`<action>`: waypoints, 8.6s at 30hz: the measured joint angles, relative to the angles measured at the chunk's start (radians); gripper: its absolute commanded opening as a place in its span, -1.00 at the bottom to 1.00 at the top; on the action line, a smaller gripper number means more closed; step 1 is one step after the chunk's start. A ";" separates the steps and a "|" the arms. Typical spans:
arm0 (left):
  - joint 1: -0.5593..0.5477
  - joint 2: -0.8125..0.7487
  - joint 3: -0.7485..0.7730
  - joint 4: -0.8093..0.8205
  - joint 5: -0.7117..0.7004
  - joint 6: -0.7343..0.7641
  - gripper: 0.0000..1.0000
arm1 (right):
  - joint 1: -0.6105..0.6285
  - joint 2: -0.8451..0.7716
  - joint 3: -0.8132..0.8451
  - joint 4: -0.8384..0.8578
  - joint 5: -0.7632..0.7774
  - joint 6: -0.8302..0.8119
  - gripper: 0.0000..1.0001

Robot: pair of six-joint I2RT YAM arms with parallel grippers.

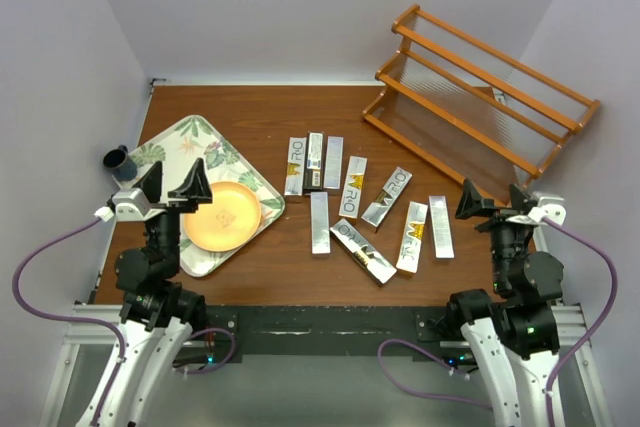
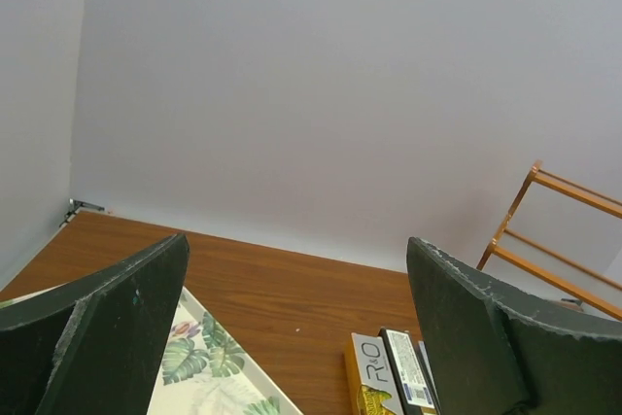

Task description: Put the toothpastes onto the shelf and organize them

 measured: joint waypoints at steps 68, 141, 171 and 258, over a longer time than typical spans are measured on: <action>-0.008 -0.103 0.000 -0.036 -0.048 -0.008 1.00 | 0.807 1.061 0.045 -0.323 -0.199 0.379 0.93; -0.008 -0.091 0.000 -0.036 -0.045 -0.008 0.99 | 1.067 0.816 0.163 -0.528 0.090 0.611 -0.46; -0.034 -0.135 0.000 -0.048 -0.058 -0.009 1.00 | 0.447 1.589 0.802 -0.409 0.191 0.425 -0.59; -0.121 -0.178 0.000 -0.072 -0.106 -0.008 1.00 | 0.193 2.122 1.237 -0.253 0.470 0.819 0.27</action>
